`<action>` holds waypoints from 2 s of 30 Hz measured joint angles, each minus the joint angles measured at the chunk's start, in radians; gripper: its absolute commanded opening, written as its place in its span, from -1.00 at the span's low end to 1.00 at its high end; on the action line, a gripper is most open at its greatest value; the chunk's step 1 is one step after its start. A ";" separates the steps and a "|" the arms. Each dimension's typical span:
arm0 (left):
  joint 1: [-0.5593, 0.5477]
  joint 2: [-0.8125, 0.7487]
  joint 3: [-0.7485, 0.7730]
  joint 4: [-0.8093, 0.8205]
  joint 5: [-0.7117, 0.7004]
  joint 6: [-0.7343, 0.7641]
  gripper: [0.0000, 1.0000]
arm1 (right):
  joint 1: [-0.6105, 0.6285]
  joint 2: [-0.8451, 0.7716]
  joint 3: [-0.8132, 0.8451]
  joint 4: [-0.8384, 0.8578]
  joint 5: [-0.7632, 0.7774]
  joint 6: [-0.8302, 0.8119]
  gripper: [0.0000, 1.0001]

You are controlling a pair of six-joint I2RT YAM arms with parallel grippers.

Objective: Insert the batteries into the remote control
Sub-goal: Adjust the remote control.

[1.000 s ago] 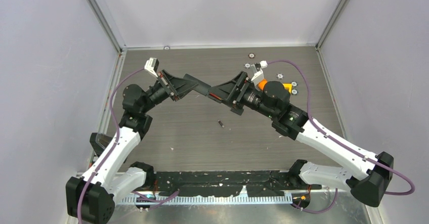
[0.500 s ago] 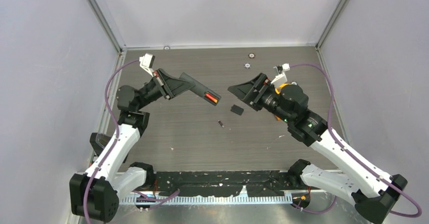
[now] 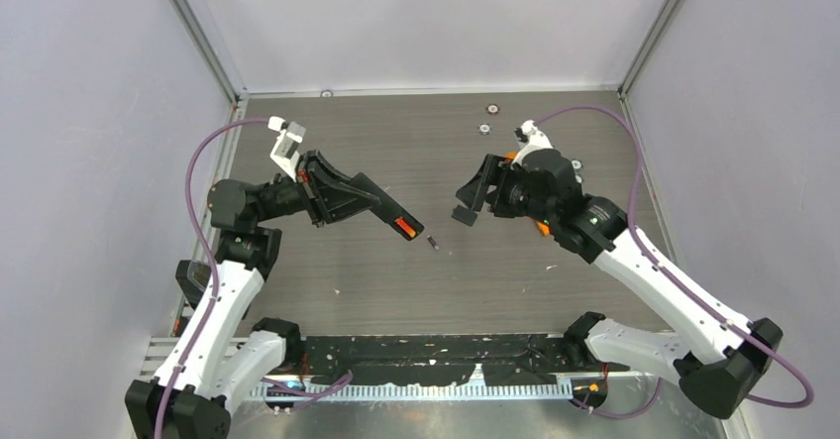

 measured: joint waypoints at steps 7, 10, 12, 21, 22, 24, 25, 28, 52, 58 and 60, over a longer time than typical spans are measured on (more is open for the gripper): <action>0.000 -0.029 0.013 -0.117 0.021 0.114 -1.00 | 0.021 0.165 0.001 -0.062 -0.048 -0.104 0.39; 0.000 -0.031 0.013 -0.152 0.019 0.138 -1.00 | 0.047 0.232 0.003 -0.067 -0.056 -0.131 0.37; 0.000 -0.032 0.013 -0.188 0.012 0.160 -1.00 | 0.061 0.248 0.003 -0.066 -0.066 -0.143 0.39; 0.000 -0.033 0.042 -0.439 -0.111 0.246 -1.00 | 0.072 0.071 0.015 0.056 -0.132 -0.200 0.53; 0.000 -0.033 0.045 -0.455 -0.124 0.247 -1.00 | 0.074 0.042 0.018 0.078 -0.146 -0.212 0.53; 0.000 -0.030 0.051 -0.482 -0.148 0.244 -1.00 | 0.091 0.000 0.031 0.114 -0.172 -0.240 0.53; 0.000 -0.027 0.052 -0.486 -0.158 0.240 -1.00 | 0.109 -0.012 0.042 0.129 -0.179 -0.257 0.53; 0.000 -0.016 0.053 -0.494 -0.172 0.228 -1.00 | 0.193 -0.010 0.091 0.140 -0.175 -0.330 0.47; 0.000 0.019 0.109 -0.550 -0.191 0.201 -1.00 | 0.449 0.256 0.317 0.013 0.174 -0.621 -0.17; 0.000 0.029 0.109 -0.550 -0.192 0.185 -1.00 | 0.452 0.270 0.317 -0.006 0.188 -0.637 -0.22; 0.000 0.034 0.109 -0.550 -0.192 0.180 -1.00 | 0.453 0.274 0.317 -0.008 0.191 -0.638 -0.23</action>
